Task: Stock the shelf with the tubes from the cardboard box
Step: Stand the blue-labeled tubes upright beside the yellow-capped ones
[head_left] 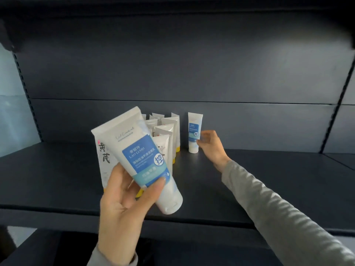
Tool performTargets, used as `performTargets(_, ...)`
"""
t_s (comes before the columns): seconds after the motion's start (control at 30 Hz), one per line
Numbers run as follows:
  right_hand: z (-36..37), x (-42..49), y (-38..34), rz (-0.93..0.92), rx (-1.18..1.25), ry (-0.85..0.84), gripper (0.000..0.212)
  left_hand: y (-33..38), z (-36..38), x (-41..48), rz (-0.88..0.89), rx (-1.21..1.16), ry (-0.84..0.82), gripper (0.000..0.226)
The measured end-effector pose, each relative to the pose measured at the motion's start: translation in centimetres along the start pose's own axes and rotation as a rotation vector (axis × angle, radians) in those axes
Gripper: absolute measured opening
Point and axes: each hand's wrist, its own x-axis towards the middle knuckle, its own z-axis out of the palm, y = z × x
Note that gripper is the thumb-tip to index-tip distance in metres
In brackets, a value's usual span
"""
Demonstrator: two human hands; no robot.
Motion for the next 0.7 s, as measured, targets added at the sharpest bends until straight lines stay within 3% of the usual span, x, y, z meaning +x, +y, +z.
performTargets(0.17,-2.2,-10.3,-3.3,-0.225,0.224,-0.141,0.02,0.5,2.4,0.0,-0.118,-0.119,0.014,0.054)
performTargets(0.37,-3.8,-19.0,-4.7,-0.404,0.204,-0.273,0.044,0.0,4.3,-0.6,-0.145,-0.141,-0.092,0.056)
performTargets(0.7,-4.8,-20.9,-4.0,-0.292,0.126,-0.144,0.046,-1.5,5.3,-1.4,-0.132,-0.111,-0.158,0.039)
